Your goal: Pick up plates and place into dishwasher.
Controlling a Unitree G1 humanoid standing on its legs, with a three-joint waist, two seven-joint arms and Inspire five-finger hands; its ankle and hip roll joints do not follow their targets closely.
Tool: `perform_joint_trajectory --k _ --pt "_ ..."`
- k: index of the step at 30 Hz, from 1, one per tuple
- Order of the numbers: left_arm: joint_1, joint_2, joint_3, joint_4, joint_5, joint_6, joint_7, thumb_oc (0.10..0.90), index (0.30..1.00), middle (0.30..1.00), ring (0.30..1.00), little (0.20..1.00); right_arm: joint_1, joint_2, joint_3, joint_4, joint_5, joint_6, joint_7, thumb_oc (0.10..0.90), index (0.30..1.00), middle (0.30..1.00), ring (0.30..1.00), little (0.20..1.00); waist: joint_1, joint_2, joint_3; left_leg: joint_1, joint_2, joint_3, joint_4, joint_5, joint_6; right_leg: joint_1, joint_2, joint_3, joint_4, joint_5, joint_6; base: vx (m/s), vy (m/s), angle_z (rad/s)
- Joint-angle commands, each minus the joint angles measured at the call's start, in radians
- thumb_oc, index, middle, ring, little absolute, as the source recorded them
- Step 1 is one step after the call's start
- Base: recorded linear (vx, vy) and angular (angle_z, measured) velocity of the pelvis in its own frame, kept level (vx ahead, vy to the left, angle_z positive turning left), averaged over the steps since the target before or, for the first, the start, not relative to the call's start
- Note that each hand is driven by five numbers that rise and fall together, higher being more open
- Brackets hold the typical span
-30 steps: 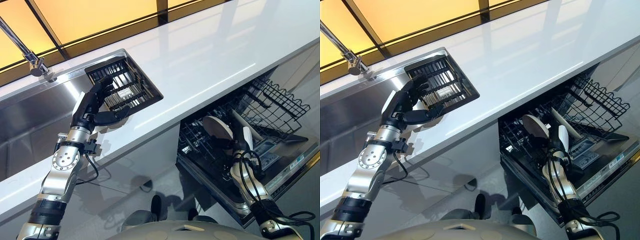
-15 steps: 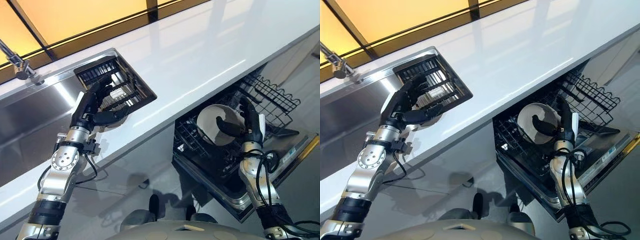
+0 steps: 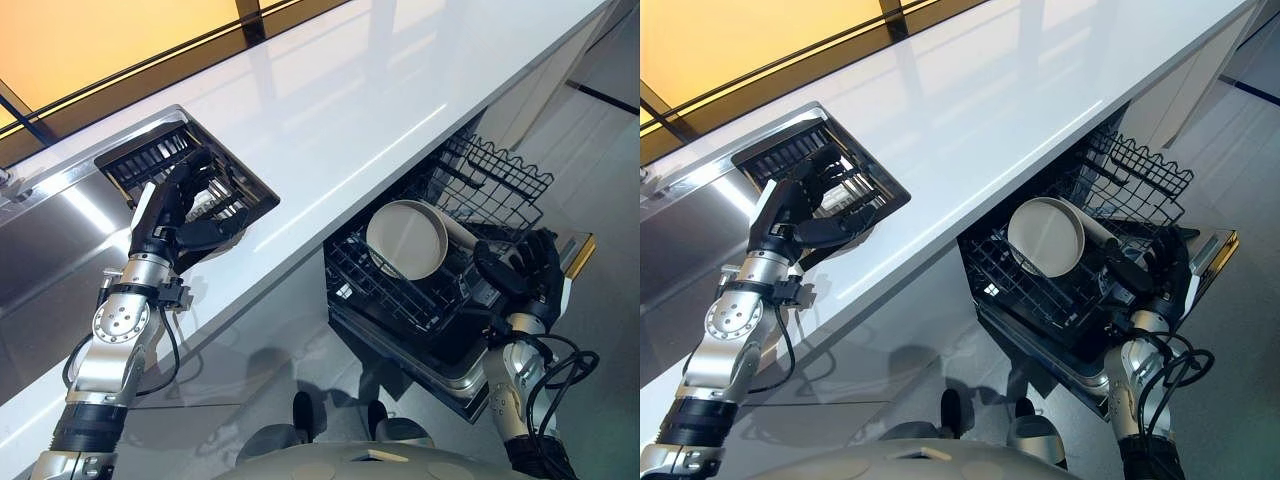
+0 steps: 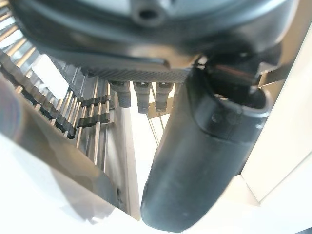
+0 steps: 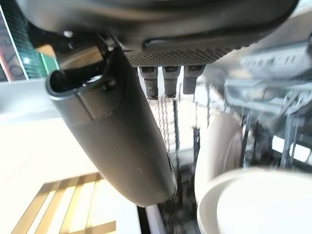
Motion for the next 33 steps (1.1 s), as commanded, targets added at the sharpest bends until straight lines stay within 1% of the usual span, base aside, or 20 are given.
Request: perform_joint_trajectory --k 1,4,8,11,16,17,19,21,24,29,30,33 --pt "-0.097 0.057 0.076 -0.004 -0.024 -0.112 0.045 0.800 0.900 0.900 0.900 0.900 -0.072 -0.042 -0.017 -0.045 -0.021 -0.072 -0.008 0.800 0.900 0.900 0.900 0.900 0.009 0.024 -0.044 0.074 -0.040 0.071 0.005 -0.141 0.042 -0.084 0.067 -0.035 0.148 -0.066 0.013 0.04 -0.071 0.01" --pt "-0.120 0.065 0.068 0.010 -0.020 -0.115 0.052 0.800 0.900 0.900 0.900 0.900 -0.086 -0.060 -0.010 0.022 -0.015 -0.078 -0.040 0.800 0.900 0.900 0.900 0.900 0.018 0.029 -0.036 0.068 -0.038 0.059 0.006 -0.136 0.037 -0.087 0.065 -0.047 0.159 -0.075 0.007 0.04 -0.074 0.04" --pt "-0.131 0.070 0.064 0.019 -0.016 -0.121 0.068 0.800 0.900 0.900 0.900 0.900 -0.096 -0.070 0.001 0.063 -0.022 -0.076 -0.079 0.800 0.900 0.900 0.900 0.900 0.024 0.038 -0.029 0.062 -0.038 0.048 0.009 -0.133 0.033 -0.094 0.062 -0.058 0.173 -0.085 0.002 0.03 -0.047 0.07" --pt "-0.132 0.080 0.074 0.022 -0.029 -0.122 0.074 0.800 0.900 0.900 0.900 0.900 -0.100 -0.079 0.007 0.103 -0.009 -0.061 -0.071 0.800 0.900 0.900 0.900 0.900 0.030 0.045 -0.022 0.054 -0.039 0.038 0.012 -0.129 0.029 -0.100 0.059 -0.069 0.181 -0.091 -0.003 0.02 -0.045 0.05" --pt "-0.124 0.087 0.098 0.016 -0.041 -0.121 0.078 0.800 0.900 0.900 0.900 0.900 -0.102 -0.085 0.014 0.198 0.039 -0.028 -0.023 0.800 0.900 0.900 0.900 0.900 0.043 0.054 -0.011 0.043 -0.043 0.021 0.017 -0.121 0.019 -0.101 0.052 -0.089 0.188 -0.099 -0.014 0.03 -0.051 0.13" --pt "-0.123 0.088 0.101 0.019 -0.044 -0.123 0.077 0.800 0.900 0.900 0.900 0.900 -0.106 -0.090 0.015 0.221 0.054 -0.031 -0.017 0.800 0.900 0.900 0.900 0.900 0.045 0.056 -0.010 0.041 -0.043 0.018 0.019 -0.119 0.016 -0.101 0.051 -0.094 0.189 -0.101 -0.015 0.03 -0.046 0.07" --pt "-0.125 0.089 0.106 0.017 -0.046 -0.123 0.079 0.800 0.900 0.900 0.900 0.900 -0.114 -0.099 0.010 0.270 0.099 -0.014 0.012 0.800 0.900 0.900 0.900 0.900 0.051 0.062 -0.005 0.033 -0.044 0.011 0.024 -0.116 0.011 -0.104 0.048 -0.101 0.193 -0.104 -0.020 0.02 -0.032 0.07" --pt "-0.128 0.089 0.102 0.015 -0.049 -0.125 0.083 0.800 0.900 0.900 0.900 0.900 -0.130 -0.112 0.008 0.311 0.136 -0.007 0.035 0.800 0.900 0.900 0.900 0.900 0.058 0.072 0.001 0.023 -0.046 0.003 0.031 -0.111 0.006 -0.107 0.045 -0.109 0.195 -0.106 -0.025 0.01 -0.012 0.14" --pt "-0.131 0.090 0.102 0.013 -0.049 -0.121 0.082 0.800 0.900 0.900 0.900 0.900 -0.149 -0.127 0.015 0.347 0.194 0.013 0.091 0.800 0.900 0.900 0.900 0.900 0.067 0.083 0.008 0.013 -0.047 -0.005 0.037 -0.106 0.000 -0.108 0.042 -0.119 0.198 -0.109 -0.032 0.01 -0.012 0.11" --pt "-0.143 0.095 0.097 0.007 -0.050 -0.114 0.067 0.800 0.900 0.900 0.900 0.900 -0.191 -0.137 0.028 0.404 0.333 0.038 0.313 0.800 0.900 0.900 0.900 0.900 0.090 0.098 0.018 -0.007 -0.051 -0.026 0.056 -0.098 -0.008 -0.108 0.034 -0.143 0.207 -0.117 -0.043 0.03 -0.017 0.14" --pt "-0.146 0.096 0.095 0.010 -0.051 -0.116 0.062 0.800 0.900 0.900 0.900 0.900 -0.200 -0.140 0.033 0.410 0.358 0.034 0.357 0.800 0.900 0.900 0.900 0.900 0.094 0.099 0.019 -0.010 -0.051 -0.030 0.059 -0.097 -0.010 -0.109 0.032 -0.147 0.209 -0.118 -0.045 0.03 -0.016 0.13" --pt "-0.153 0.100 0.087 0.014 -0.047 -0.120 0.058 0.800 0.900 0.900 0.900 0.900 -0.228 -0.150 0.043 0.404 0.391 0.021 0.425 0.800 0.900 0.900 0.900 0.900 0.105 0.103 0.023 -0.018 -0.052 -0.041 0.064 -0.092 -0.014 -0.109 0.030 -0.155 0.210 -0.119 -0.048 0.02 -0.012 0.06"
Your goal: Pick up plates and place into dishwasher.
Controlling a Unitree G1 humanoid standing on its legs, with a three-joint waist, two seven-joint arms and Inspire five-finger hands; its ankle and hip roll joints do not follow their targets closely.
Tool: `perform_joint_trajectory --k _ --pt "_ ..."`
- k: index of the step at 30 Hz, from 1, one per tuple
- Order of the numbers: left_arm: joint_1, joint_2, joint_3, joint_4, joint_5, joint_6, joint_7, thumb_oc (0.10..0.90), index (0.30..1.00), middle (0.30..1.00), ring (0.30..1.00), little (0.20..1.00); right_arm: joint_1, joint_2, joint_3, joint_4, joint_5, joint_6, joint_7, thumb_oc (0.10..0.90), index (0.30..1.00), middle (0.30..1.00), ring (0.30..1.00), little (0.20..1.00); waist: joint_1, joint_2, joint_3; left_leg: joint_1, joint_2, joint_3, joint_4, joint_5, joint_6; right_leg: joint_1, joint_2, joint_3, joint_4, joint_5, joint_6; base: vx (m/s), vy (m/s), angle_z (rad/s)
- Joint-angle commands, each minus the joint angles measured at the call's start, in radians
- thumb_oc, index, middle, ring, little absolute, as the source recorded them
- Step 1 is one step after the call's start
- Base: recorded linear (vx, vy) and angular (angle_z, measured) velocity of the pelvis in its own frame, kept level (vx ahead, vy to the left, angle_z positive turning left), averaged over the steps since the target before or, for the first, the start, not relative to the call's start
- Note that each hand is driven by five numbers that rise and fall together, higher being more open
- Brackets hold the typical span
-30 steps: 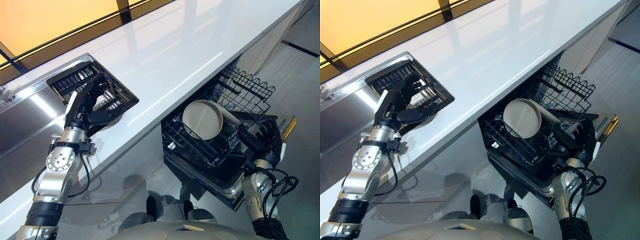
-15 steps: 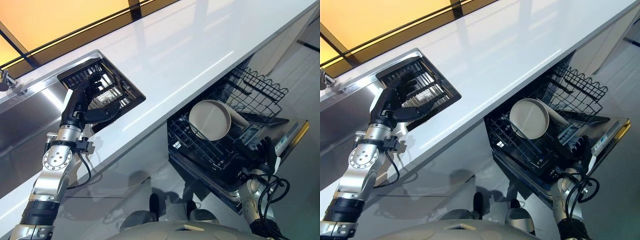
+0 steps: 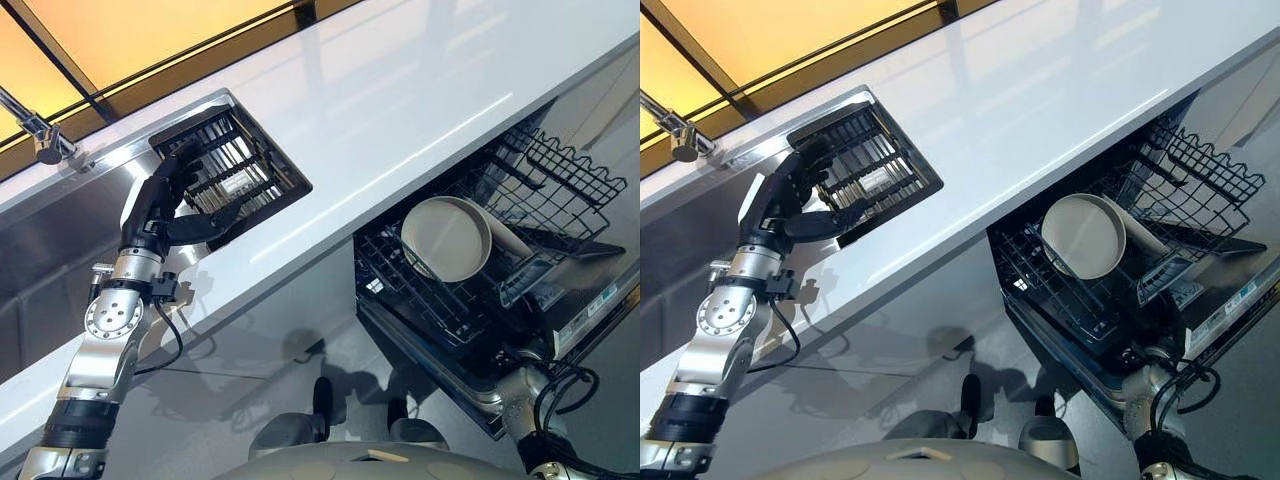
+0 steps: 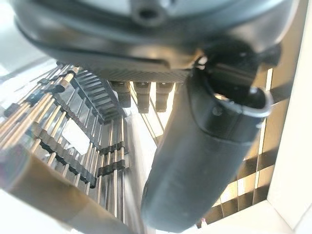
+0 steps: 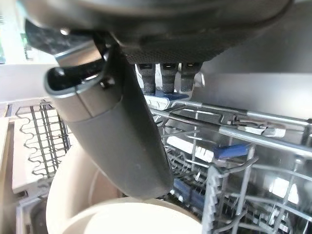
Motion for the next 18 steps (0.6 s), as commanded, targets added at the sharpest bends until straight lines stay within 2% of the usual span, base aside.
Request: perform_joint_trajectory --k 1,4,6,10,12,18 --pt "-0.143 0.056 0.082 0.009 -0.035 -0.119 0.018 0.800 0.900 0.900 0.900 0.900 -0.151 -0.047 0.054 -0.072 0.020 -0.057 0.190 0.800 0.900 0.900 0.900 0.900 0.050 0.014 -0.003 0.016 -0.047 0.057 0.062 -0.119 0.000 -0.118 0.027 -0.046 0.210 -0.112 -0.043 0.01 -0.011 0.07" --pt "-0.157 0.068 0.063 0.020 -0.037 -0.130 0.027 0.800 0.900 0.900 0.900 0.900 -0.208 -0.070 0.089 -0.148 -0.055 -0.115 0.180 0.800 0.900 0.900 0.900 0.900 0.064 0.016 0.006 0.007 -0.049 0.044 0.063 -0.116 0.000 -0.123 0.027 -0.053 0.207 -0.110 -0.046 0.01 -0.003 0.11" --pt "-0.170 0.073 0.052 0.035 -0.041 -0.139 0.032 0.800 0.900 0.900 0.900 0.900 -0.249 -0.082 0.117 -0.192 -0.108 -0.129 0.175 0.800 0.900 0.900 0.900 0.900 0.069 0.015 0.010 0.001 -0.052 0.039 0.066 -0.114 0.001 -0.125 0.027 -0.054 0.204 -0.107 -0.048 0.00 0.013 0.11" --pt "-0.197 0.078 0.036 0.065 -0.042 -0.149 0.032 0.800 0.900 0.900 0.900 0.900 -0.347 -0.086 0.186 -0.253 -0.171 -0.082 0.205 0.800 0.900 0.900 0.900 0.900 0.084 0.008 0.013 -0.008 -0.055 0.029 0.076 -0.116 0.000 -0.126 0.026 -0.058 0.201 -0.105 -0.050 0.02 0.018 0.06" --pt "-0.215 0.078 0.020 0.075 -0.038 -0.147 0.024 0.800 0.900 0.900 0.900 0.900 -0.424 -0.092 0.239 -0.261 -0.190 -0.067 0.238 0.800 0.900 0.900 0.900 0.900 0.102 -0.004 0.010 -0.012 -0.057 0.019 0.087 -0.117 -0.001 -0.121 0.025 -0.063 0.197 -0.101 -0.053 0.05 -0.011 0.09" --pt "-0.267 0.090 -0.030 0.104 -0.043 -0.146 0.007 0.800 0.900 0.900 0.900 0.900 -0.605 -0.097 0.341 -0.225 -0.292 -0.028 0.229 0.800 0.900 0.900 0.900 0.900 0.135 -0.026 0.008 -0.018 -0.067 -0.002 0.107 -0.123 -0.001 -0.106 0.028 -0.070 0.172 -0.084 -0.057 0.04 -0.015 0.12"
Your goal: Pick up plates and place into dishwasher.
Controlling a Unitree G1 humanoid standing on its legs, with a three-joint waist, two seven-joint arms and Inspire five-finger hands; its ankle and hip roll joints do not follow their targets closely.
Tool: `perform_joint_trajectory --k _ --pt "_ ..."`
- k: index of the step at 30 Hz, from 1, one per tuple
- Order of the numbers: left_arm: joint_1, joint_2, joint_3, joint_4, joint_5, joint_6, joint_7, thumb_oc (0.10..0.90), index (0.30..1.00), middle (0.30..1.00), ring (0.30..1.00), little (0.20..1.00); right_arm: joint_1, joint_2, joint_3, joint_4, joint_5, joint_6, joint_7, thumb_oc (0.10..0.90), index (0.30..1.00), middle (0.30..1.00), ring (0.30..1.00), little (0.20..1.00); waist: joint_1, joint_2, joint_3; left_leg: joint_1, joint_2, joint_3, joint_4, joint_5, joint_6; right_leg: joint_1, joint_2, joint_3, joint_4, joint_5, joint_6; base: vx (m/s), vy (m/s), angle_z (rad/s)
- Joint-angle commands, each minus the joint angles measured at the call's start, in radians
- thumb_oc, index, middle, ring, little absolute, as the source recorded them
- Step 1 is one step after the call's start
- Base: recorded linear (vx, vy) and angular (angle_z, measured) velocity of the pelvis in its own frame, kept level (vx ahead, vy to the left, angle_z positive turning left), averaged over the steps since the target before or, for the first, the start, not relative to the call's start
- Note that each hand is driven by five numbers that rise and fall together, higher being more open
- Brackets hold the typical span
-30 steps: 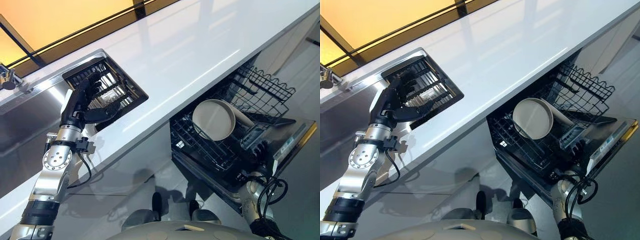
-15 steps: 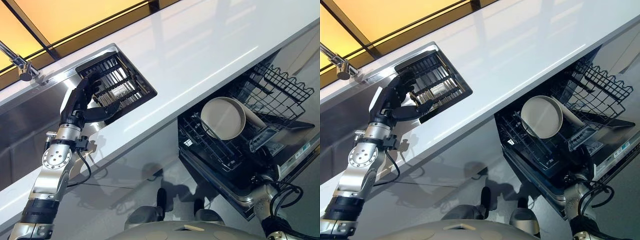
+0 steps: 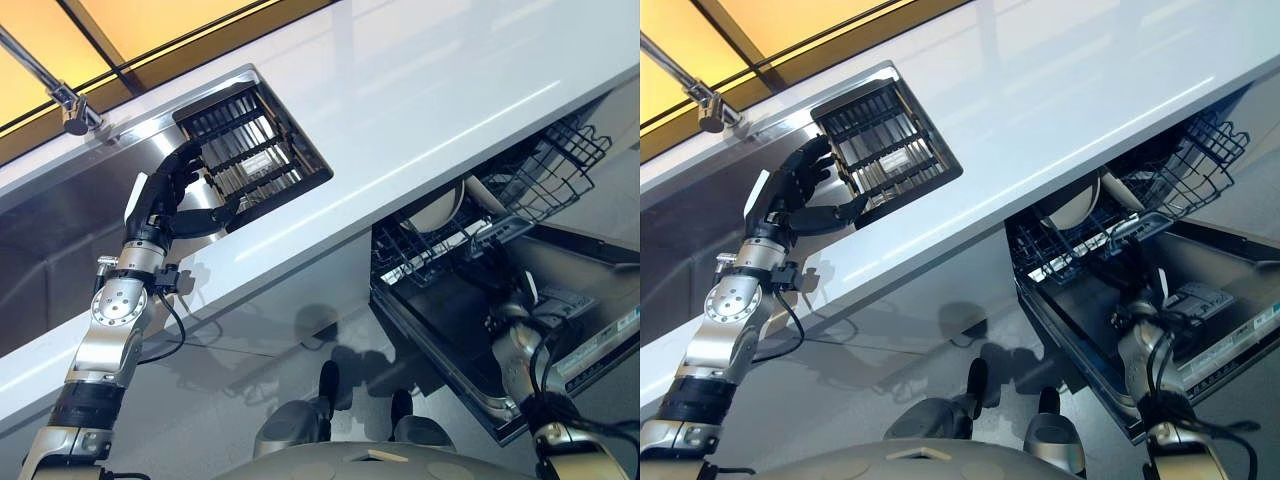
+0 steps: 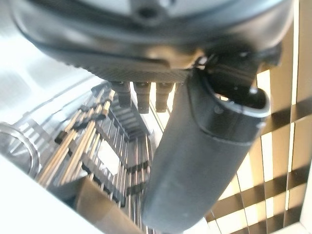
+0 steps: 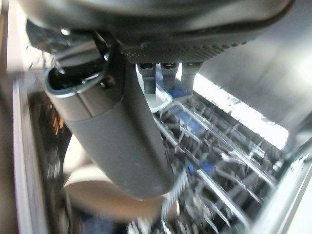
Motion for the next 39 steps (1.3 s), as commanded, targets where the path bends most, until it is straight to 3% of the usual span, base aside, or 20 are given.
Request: perform_joint_trajectory --k 1,7,13,19,26,31,39 --pt "-0.159 0.090 -0.001 -0.029 -0.035 -0.129 0.012 0.800 0.900 0.900 0.900 0.900 -0.380 0.023 0.140 -0.205 -0.114 -0.079 0.133 0.800 0.900 0.900 0.900 0.900 0.067 -0.061 -0.022 0.024 -0.072 0.049 0.107 -0.153 0.016 -0.085 0.009 -0.013 0.166 -0.081 -0.045 0.04 -0.020 0.20" --pt "-0.203 0.110 -0.039 -0.011 -0.046 -0.129 -0.018 0.800 0.900 0.900 0.900 0.900 -0.520 -0.015 0.223 -0.085 -0.142 0.006 0.148 0.800 0.900 0.900 0.900 0.900 0.096 -0.079 -0.021 0.020 -0.078 0.041 0.108 -0.149 0.015 -0.074 0.016 -0.013 0.132 -0.056 -0.042 0.01 -0.018 0.10" --pt "-0.240 0.128 -0.059 -0.015 -0.058 -0.128 -0.025 0.800 0.900 0.900 0.900 0.900 -0.525 -0.023 0.209 -0.002 -0.116 0.063 -0.039 0.800 0.900 0.900 0.900 0.900 0.091 -0.086 -0.014 0.024 -0.072 0.051 0.087 -0.143 0.019 -0.080 0.024 0.001 0.129 -0.048 -0.038 -0.04 0.016 0.01" --pt "-0.171 0.097 -0.013 -0.059 -0.034 -0.141 0.007 0.800 0.900 0.900 0.900 0.900 -0.257 0.017 0.084 -0.204 -0.142 -0.009 -0.170 0.800 0.900 0.900 0.900 0.900 0.035 -0.091 -0.019 0.054 -0.063 0.086 0.061 -0.151 0.038 -0.084 0.032 0.040 0.141 -0.049 -0.030 -0.04 0.066 -0.01" --pt "-0.056 0.048 0.079 -0.101 0.002 -0.156 0.017 0.800 0.900 0.900 0.900 0.900 0.097 0.042 -0.112 -0.397 -0.285 -0.107 -0.159 0.800 0.900 0.900 0.900 0.900 -0.053 -0.100 -0.034 0.107 -0.047 0.146 0.018 -0.162 0.051 -0.074 0.039 0.087 0.142 -0.049 -0.004 -0.02 0.080 -0.19" --pt "-0.029 0.044 0.138 -0.101 -0.004 -0.147 0.009 0.800 0.900 0.900 0.900 0.900 0.194 0.038 -0.238 -0.427 -0.257 -0.117 -0.133 0.800 0.900 0.900 0.900 0.900 -0.105 -0.118 -0.043 0.132 -0.039 0.186 0.008 -0.177 0.057 -0.065 0.050 0.121 0.132 -0.046 0.005 -0.03 0.034 -0.30" --pt "-0.064 0.058 0.153 -0.055 -0.019 -0.149 0.014 0.800 0.900 0.900 0.900 0.900 0.228 0.040 -0.348 -0.376 -0.121 -0.148 -0.170 0.800 0.900 0.900 0.900 0.900 -0.144 -0.135 -0.053 0.149 -0.033 0.244 0.018 -0.202 0.063 -0.064 0.056 0.162 0.126 -0.041 0.017 -0.04 0.019 -0.34"
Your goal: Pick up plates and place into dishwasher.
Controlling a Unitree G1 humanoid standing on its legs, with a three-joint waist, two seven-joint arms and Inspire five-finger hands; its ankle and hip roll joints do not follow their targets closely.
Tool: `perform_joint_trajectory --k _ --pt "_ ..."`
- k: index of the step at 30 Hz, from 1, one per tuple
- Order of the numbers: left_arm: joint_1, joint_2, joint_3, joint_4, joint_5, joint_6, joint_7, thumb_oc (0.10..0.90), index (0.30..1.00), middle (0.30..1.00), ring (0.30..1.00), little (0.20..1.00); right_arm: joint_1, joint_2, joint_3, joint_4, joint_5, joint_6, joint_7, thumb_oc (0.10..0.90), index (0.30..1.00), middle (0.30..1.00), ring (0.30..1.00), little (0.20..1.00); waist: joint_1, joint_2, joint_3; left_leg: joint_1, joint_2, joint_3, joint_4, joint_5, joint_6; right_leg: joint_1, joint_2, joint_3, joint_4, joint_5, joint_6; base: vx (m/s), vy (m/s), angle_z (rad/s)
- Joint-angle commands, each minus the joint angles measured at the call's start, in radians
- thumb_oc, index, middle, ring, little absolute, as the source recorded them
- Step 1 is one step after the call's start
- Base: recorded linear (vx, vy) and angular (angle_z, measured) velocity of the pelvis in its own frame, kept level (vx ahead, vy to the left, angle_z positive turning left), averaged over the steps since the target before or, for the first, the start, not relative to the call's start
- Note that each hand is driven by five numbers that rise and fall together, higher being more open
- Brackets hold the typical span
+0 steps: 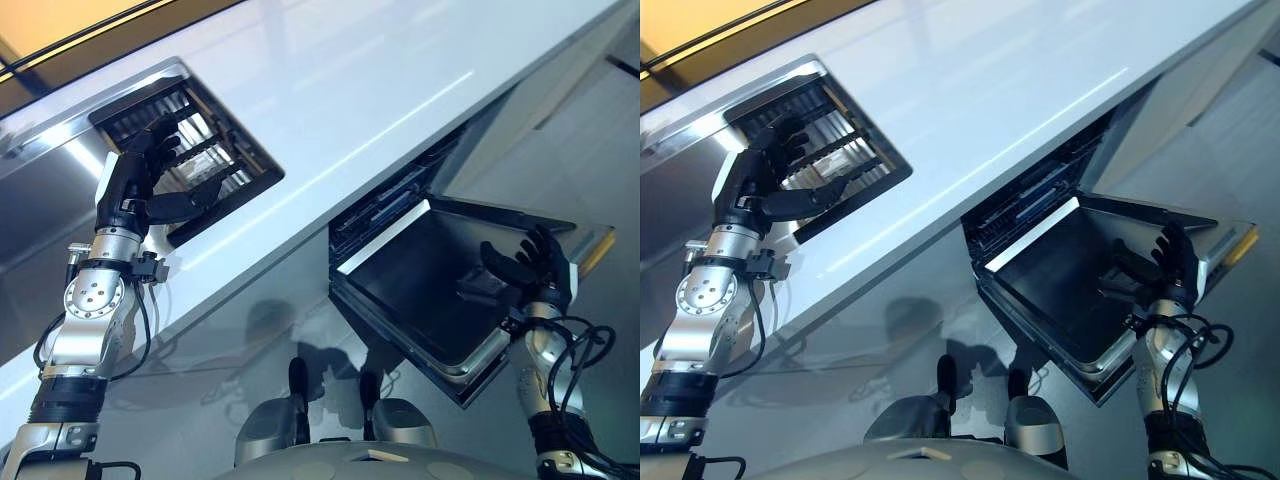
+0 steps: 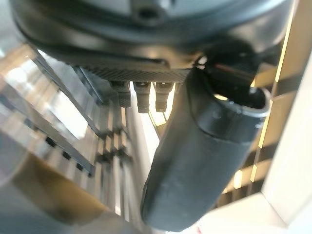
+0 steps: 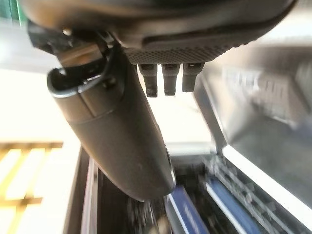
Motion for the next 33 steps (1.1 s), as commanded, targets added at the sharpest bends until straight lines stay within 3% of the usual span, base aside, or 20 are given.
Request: perform_joint_trajectory --k 1,7,11,18,22,28,33 --pt "-0.086 0.011 0.055 -0.008 -0.015 -0.132 0.039 0.800 0.900 0.900 0.900 0.900 -0.017 -0.064 -0.033 -0.039 0.094 -0.148 -0.032 0.800 0.900 0.900 0.900 0.900 -0.013 0.011 -0.125 0.055 -0.053 0.035 0.025 -0.162 0.044 -0.087 0.052 -0.032 0.117 -0.044 0.023 -0.02 0.005 -0.31" --pt "-0.102 0.023 0.050 -0.003 -0.033 -0.131 0.056 0.800 0.900 0.900 0.900 0.900 -0.011 -0.034 -0.082 0.081 0.271 -0.157 -0.099 0.800 0.900 0.900 0.900 0.900 -0.013 0.009 -0.133 0.057 -0.054 0.050 0.040 -0.178 0.049 -0.085 0.051 -0.022 0.117 -0.044 0.027 0.00 -0.009 -0.19" --pt "-0.116 0.033 0.046 0.008 -0.039 -0.135 0.064 0.800 0.900 0.900 0.900 0.900 -0.016 0.011 -0.113 0.174 0.567 -0.185 -0.020 0.800 0.900 0.900 0.900 0.900 -0.004 0.013 -0.131 0.053 -0.056 0.044 0.056 -0.186 0.053 -0.088 0.047 -0.029 0.134 -0.051 0.025 0.03 -0.056 -0.02" --pt "-0.142 0.050 0.041 0.025 -0.065 -0.149 0.091 0.800 0.900 0.900 0.900 0.900 -0.037 0.013 -0.111 0.296 0.615 -0.245 -0.081 0.800 0.900 0.900 0.900 0.900 0.013 0.031 -0.109 0.010 -0.059 0.029 0.131 -0.204 0.056 -0.125 0.031 -0.056 0.212 -0.086 0.013 0.02 -0.069 0.01" --pt "-0.177 0.051 0.029 0.024 -0.075 -0.174 0.118 0.800 0.900 0.900 0.900 0.900 -0.078 -0.028 -0.110 0.354 0.655 -0.230 -0.072 0.800 0.900 0.900 0.900 0.900 0.022 0.047 -0.052 -0.079 -0.064 0.023 0.249 -0.227 0.050 -0.194 0.005 -0.075 0.311 -0.118 -0.007 -0.07 -0.018 0.02" --pt "-0.258 0.061 0.027 0.027 -0.084 -0.220 0.163 0.800 0.900 0.900 0.900 0.900 -0.165 -0.077 -0.081 0.405 0.757 -0.250 0.072 0.800 0.900 0.900 0.900 0.900 0.031 0.072 0.073 -0.237 -0.074 0.012 0.381 -0.239 0.047 -0.348 -0.018 -0.079 0.464 -0.155 -0.038 -0.17 0.008 0.11" --pt "-0.353 0.087 0.014 0.027 -0.067 -0.230 0.211 0.800 0.900 0.900 0.900 0.900 -0.215 -0.101 -0.053 0.424 0.765 -0.268 0.075 0.800 0.900 0.900 0.900 0.900 0.034 0.090 0.136 -0.363 -0.087 0.005 0.458 -0.233 0.050 -0.496 -0.021 -0.078 0.592 -0.183 -0.059 -0.13 0.026 0.11"
